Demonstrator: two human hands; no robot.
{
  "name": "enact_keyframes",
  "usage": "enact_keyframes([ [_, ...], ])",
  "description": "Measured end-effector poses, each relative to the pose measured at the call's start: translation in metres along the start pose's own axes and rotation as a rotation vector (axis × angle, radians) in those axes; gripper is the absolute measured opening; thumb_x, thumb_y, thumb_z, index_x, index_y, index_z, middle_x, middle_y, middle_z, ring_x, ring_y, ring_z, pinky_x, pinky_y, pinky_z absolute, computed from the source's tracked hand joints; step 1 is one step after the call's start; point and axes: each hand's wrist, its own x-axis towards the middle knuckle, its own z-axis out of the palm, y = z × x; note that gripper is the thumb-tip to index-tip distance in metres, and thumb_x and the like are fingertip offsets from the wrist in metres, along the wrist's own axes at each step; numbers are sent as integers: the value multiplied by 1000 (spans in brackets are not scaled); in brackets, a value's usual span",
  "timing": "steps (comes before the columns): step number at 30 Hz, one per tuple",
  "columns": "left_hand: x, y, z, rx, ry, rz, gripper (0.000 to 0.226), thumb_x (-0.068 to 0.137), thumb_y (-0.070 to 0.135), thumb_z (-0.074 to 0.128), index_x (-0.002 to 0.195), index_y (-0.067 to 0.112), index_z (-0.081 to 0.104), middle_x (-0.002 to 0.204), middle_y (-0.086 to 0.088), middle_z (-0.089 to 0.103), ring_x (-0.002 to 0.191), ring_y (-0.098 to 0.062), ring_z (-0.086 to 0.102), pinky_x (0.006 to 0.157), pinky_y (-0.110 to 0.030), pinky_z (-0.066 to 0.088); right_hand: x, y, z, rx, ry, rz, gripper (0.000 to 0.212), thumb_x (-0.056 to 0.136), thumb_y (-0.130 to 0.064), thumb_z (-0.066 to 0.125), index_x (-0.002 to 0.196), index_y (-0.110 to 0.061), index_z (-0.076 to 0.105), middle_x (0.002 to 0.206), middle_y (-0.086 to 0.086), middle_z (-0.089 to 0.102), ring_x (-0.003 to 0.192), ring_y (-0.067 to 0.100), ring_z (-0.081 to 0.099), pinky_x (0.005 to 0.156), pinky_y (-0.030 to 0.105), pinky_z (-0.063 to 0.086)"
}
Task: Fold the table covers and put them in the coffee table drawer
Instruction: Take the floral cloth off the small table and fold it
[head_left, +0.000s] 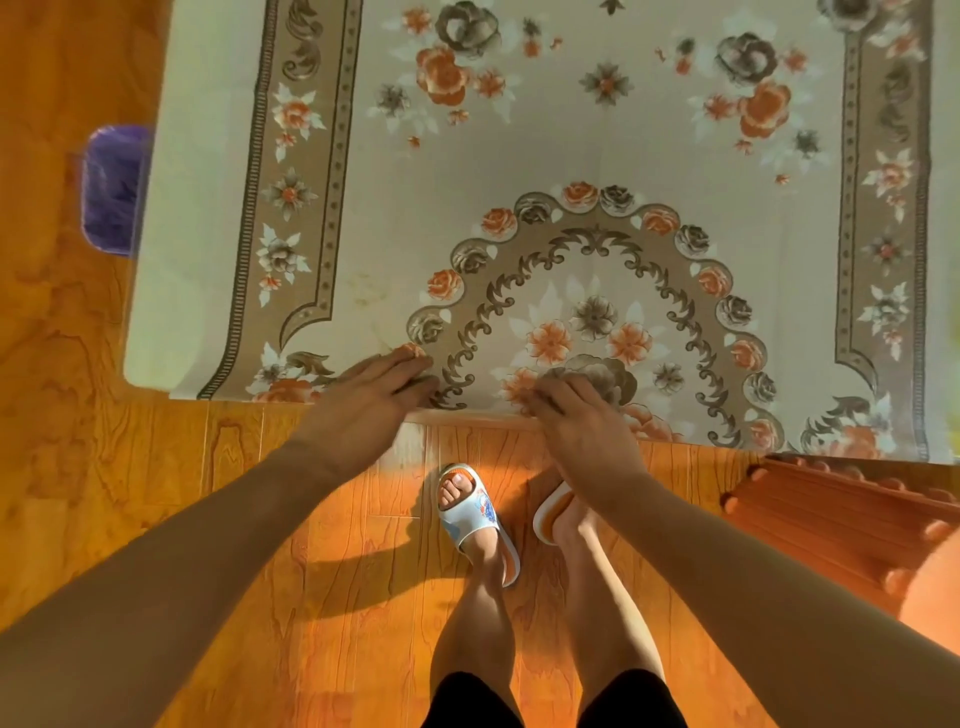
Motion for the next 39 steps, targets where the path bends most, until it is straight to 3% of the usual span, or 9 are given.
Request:
enact_keyframes([
  [3, -34, -44, -10, 104, -182, -83, 97, 84, -12, 51, 160, 29, 6, 168, 4, -1, 156, -19, 1, 126, -42, 15, -5, 6, -7, -24, 22, 30, 54, 73, 0, 79, 125, -8, 66, 127, 9, 59, 119, 30, 53, 79, 38, 59],
  [8, -63, -83, -30, -35, -131, -297, 79, 84, -13, 55, 154, 21, 40, 163, 3, 33, 151, -17, 29, 120, -38, 32, -35, 37, -17, -80, -66, 196, 83, 66, 6, 77, 144, -6, 49, 137, 13, 51, 125, 33, 47, 91, 39, 57],
  [12, -53, -73, -44, -31, -160, -366, 70, 90, -7, 49, 152, 26, 45, 161, 9, 36, 149, -16, 34, 118, -35, 35, -59, 66, -27, -165, -36, 276, 65, 72, 12, 71, 133, -5, 61, 134, 14, 64, 125, 32, 59, 105, 45, 46],
  [18, -83, -36, -94, 37, -474, -403, 47, 104, 25, 38, 146, 46, 39, 142, 0, 58, 120, -23, 62, 99, -35, 51, -70, 56, -90, -225, -443, 208, 52, 90, -3, 55, 132, -33, 57, 124, -6, 68, 111, 20, 67, 94, 34, 52],
  [22, -94, -58, -113, -122, -658, -496, 32, 102, 56, 29, 130, 48, 44, 128, 0, 65, 103, -21, 64, 85, -36, 54, -58, 76, -139, -64, -589, 256, 43, 98, -10, 45, 136, -28, 51, 116, 4, 67, 99, 23, 68, 80, 32, 53],
  [25, -46, -80, -148, -90, -590, -495, 26, 101, 57, 35, 117, 48, 54, 119, 5, 66, 99, -17, 63, 89, -37, 53, -10, 108, -175, -36, -574, 266, 34, 91, -22, 64, 123, -30, 59, 98, 0, 67, 87, 20, 66, 75, 33, 53],
  [28, 42, -107, -183, 93, -338, -576, 21, 101, 38, 49, 117, 31, 60, 114, -5, 69, 103, -26, 65, 93, -38, 53, 71, 146, -191, -83, -361, 344, 25, 95, -13, 52, 116, -23, 61, 98, 4, 67, 84, 25, 64, 68, 32, 47],
  [31, 120, -135, -199, 299, -179, -666, 24, 96, 36, 54, 115, 25, 63, 108, -10, 71, 103, -34, 65, 91, -40, 47, 156, 184, -193, -160, -195, 388, 21, 98, -18, 49, 115, -14, 60, 108, 14, 66, 96, 34, 64, 78, 39, 53],
  [39, 226, -175, -147, 280, -264, -725, 31, 99, 26, 41, 126, 23, 56, 130, -7, 63, 129, -29, 50, 118, -45, 28, 256, 244, -133, -138, -162, 474, 30, 97, -26, 53, 121, -10, 63, 117, 14, 56, 110, 34, 51, 96, 42, 44],
])
